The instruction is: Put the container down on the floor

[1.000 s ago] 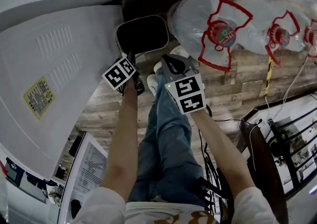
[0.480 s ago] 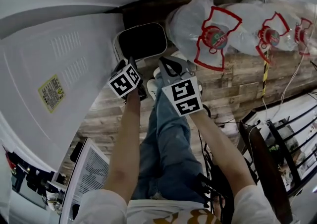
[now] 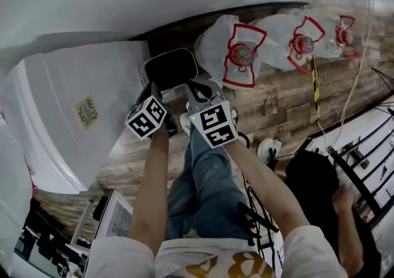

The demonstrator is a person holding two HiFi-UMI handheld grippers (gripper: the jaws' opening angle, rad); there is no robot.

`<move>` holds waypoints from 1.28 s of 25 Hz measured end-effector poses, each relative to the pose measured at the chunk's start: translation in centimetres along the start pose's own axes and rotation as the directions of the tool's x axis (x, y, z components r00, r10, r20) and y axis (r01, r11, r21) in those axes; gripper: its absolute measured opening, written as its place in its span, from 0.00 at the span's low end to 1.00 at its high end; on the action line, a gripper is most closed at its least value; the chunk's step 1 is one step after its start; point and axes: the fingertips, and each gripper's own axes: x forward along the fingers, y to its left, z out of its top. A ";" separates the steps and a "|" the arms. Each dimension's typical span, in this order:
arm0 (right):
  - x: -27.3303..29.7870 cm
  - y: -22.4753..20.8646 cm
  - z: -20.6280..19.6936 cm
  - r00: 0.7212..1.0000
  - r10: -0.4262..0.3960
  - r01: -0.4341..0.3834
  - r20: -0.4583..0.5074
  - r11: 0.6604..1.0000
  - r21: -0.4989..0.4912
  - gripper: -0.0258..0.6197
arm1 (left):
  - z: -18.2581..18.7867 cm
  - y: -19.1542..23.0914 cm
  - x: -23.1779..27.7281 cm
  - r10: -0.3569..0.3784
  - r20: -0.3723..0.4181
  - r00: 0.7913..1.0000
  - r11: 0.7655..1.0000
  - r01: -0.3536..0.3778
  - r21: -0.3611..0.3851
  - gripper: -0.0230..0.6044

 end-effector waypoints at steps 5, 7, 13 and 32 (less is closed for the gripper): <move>-3.2 1.2 3.1 1.000 -0.024 0.024 0.019 1.000 -0.016 0.09 | 1.9 -2.5 -4.5 -0.073 0.016 0.997 0.995 0.072 0.072 0.04; -4.4 1.1 4.8 0.998 -0.044 0.045 0.034 0.999 -0.023 0.09 | 3.0 -3.6 -6.1 -0.096 0.021 0.995 0.990 0.093 0.110 0.04; -9.2 0.6 9.4 0.992 -0.083 0.082 0.090 0.997 0.012 0.09 | 5.6 -5.8 -11.6 -0.133 0.058 0.989 0.983 0.124 0.135 0.04; -23.0 5.4 20.0 0.930 -0.157 0.151 0.334 0.988 0.043 0.08 | 14.4 -15.7 -29.5 -0.405 0.206 0.891 0.816 0.251 0.520 0.04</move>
